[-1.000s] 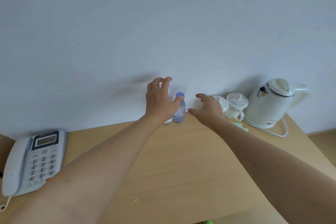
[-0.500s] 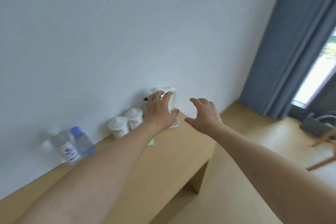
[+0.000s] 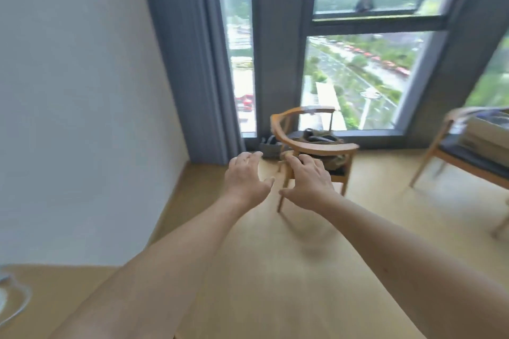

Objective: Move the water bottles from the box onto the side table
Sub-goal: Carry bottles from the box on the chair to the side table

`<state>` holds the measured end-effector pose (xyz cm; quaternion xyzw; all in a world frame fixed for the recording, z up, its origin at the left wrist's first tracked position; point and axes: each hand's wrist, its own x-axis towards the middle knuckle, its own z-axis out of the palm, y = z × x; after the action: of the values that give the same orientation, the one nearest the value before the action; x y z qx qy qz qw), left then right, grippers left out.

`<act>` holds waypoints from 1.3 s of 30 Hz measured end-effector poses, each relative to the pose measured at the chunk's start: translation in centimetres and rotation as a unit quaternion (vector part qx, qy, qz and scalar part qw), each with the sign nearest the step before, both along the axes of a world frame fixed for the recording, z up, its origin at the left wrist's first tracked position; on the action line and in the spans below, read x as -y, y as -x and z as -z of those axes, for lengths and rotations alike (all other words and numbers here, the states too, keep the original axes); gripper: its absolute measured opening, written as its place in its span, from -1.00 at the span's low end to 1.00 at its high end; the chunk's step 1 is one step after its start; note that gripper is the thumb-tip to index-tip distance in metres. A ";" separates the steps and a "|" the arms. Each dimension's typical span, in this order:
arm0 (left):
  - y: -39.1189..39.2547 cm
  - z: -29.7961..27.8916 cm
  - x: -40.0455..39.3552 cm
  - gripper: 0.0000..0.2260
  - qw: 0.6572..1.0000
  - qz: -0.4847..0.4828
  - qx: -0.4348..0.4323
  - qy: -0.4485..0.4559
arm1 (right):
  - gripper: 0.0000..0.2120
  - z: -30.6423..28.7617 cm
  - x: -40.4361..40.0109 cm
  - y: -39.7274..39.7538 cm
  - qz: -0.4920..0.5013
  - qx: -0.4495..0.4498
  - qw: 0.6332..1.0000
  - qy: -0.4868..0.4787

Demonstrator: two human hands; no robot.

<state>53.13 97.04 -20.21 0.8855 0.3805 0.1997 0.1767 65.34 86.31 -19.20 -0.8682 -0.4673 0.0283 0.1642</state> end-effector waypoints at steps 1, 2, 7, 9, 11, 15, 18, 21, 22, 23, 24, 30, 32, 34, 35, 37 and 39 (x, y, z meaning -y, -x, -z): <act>-3.0 0.0 0.9 -0.38 1.000 0.030 -0.002 -0.003 | -0.17 0.2 1.5 -2.4 0.028 -0.006 1.000 -0.001; -6.1 0.0 1.9 -0.40 0.998 0.060 -0.004 -0.004 | -0.18 0.5 3.0 -4.7 0.057 -0.012 0.998 -0.002; -19.9 0.9 6.2 -0.40 0.984 0.180 -0.017 0.003 | -0.18 2.0 9.2 -15.5 0.194 -0.030 0.981 0.005; -25.4 1.4 7.2 -0.38 0.975 0.222 -0.018 0.010 | -0.19 2.4 11.2 -20.0 0.242 -0.030 0.970 0.007; -31.2 1.7 8.0 -0.37 0.965 0.260 -0.018 0.013 | -0.19 2.6 12.7 -24.6 0.287 -0.029 0.958 0.007; -43.2 1.7 9.5 -0.38 0.946 0.322 -0.017 0.023 | -0.21 2.1 14.6 -34.0 0.361 -0.028 0.932 0.007; -51.8 1.2 10.4 -0.38 0.932 0.362 -0.008 0.035 | -0.25 1.2 15.8 -40.9 0.405 -0.041 0.913 0.007; -59.2 0.9 11.3 -0.37 0.915 0.401 -0.012 0.034 | -0.24 0.5 16.8 -46.5 0.445 -0.057 0.894 -0.010; -61.4 0.9 11.6 -0.37 0.912 0.409 -0.014 0.031 | -0.24 0.4 17.2 -48.2 0.453 -0.059 0.889 -0.012; -63.5 0.9 11.9 -0.37 0.909 0.416 -0.015 0.029 | -0.24 0.4 17.6 -49.8 0.460 -0.059 0.886 -0.012; -65.5 1.0 12.3 -0.37 0.906 0.423 -0.016 0.026 | -0.24 0.5 18.0 -51.3 0.469 -0.062 0.881 -0.011; -77.5 3.0 14.3 -0.38 0.887 0.460 -0.019 0.028 | -0.25 1.7 20.2 -62.4 0.505 -0.085 0.859 -0.004; -81.5 3.7 14.7 -0.39 0.886 0.462 -0.017 0.024 | -0.23 2.5 20.6 -66.4 0.504 -0.091 0.859 -0.009; -86.4 4.6 15.2 -0.38 0.889 0.458 -0.019 0.010 | -0.23 3.5 21.0 -71.2 0.504 -0.092 0.858 -0.025; -88.9 4.9 15.5 -0.37 0.890 0.455 -0.021 0.005 | -0.23 3.9 21.3 -73.8 0.503 -0.095 0.858 -0.033; -94.0 5.3 15.8 -0.37 0.893 0.449 -0.031 0.005 | -0.23 4.6 21.9 -78.9 0.501 -0.106 0.858 -0.044; -98.9 5.3 16.1 -0.37 0.896 0.442 -0.043 0.008 | -0.22 4.9 22.5 -83.9 0.499 -0.121 0.857 -0.046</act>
<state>152.00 80.98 -25.54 0.9687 -0.0408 0.0594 0.2376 149.20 63.81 -24.11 -0.9662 0.0513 0.0262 0.2513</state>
